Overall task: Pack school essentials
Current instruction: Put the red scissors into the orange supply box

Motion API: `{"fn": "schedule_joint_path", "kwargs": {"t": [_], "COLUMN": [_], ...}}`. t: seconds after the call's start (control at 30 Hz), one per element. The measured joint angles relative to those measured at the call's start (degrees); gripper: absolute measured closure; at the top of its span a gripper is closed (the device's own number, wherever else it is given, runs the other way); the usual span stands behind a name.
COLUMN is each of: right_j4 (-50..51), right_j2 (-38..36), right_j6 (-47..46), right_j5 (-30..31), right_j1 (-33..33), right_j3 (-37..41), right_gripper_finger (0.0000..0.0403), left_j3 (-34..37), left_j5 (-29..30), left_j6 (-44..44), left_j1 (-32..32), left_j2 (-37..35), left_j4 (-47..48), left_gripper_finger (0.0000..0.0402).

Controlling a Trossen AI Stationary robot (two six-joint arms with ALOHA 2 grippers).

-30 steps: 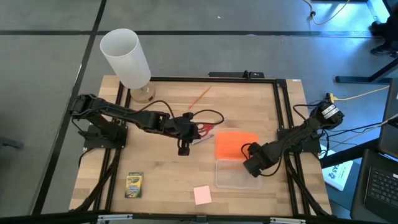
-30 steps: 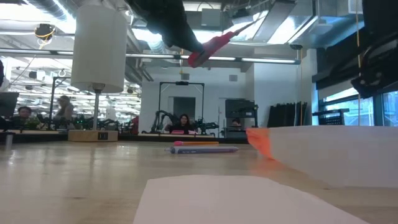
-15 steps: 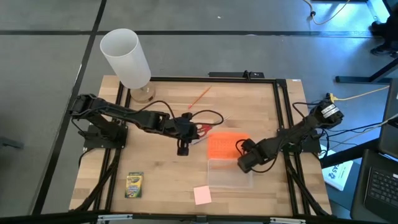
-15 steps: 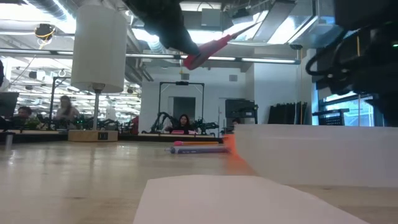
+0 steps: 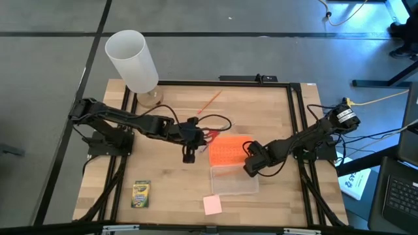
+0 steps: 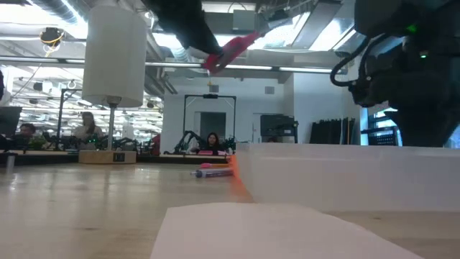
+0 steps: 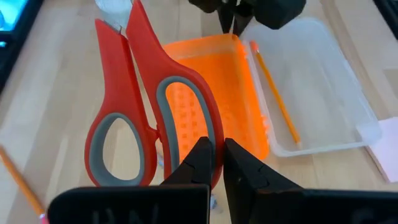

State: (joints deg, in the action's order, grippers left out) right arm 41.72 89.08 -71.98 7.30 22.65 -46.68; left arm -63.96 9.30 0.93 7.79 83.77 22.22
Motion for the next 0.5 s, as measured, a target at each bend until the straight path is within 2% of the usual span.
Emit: {"fn": "schedule_joint_path", "kwargs": {"t": [0.1, 0.2, 0.33, 0.5], "right_j4": [3.16, 6.86, 11.8, 18.03], "right_j2": [-0.12, -0.89, -2.78, -4.59], "right_j6": [1.4, 1.64, 1.83, 1.86], "right_j5": [3.78, 4.85, 9.19, 13.92], "right_j1": [0.43, 0.97, 2.45, 4.84], "right_j3": [-1.37, -3.94, -7.55, -12.3], "right_gripper_finger": [0.0302, 0.0302, 0.0302, 0.0302], "left_j3": [0.0, 0.02, -0.18, -5.18], "left_j5": [0.84, 0.84, 5.24, 6.7], "left_j6": [0.29, 1.85, 4.0, 4.95], "left_j1": [0.76, 2.07, 3.98, 5.47], "left_j2": [-0.73, -1.19, -1.24, -0.78], "left_j4": [1.21, 1.94, 1.93, 5.32], "left_gripper_finger": [0.0392, 0.0392, 0.0392, 0.0392]}}
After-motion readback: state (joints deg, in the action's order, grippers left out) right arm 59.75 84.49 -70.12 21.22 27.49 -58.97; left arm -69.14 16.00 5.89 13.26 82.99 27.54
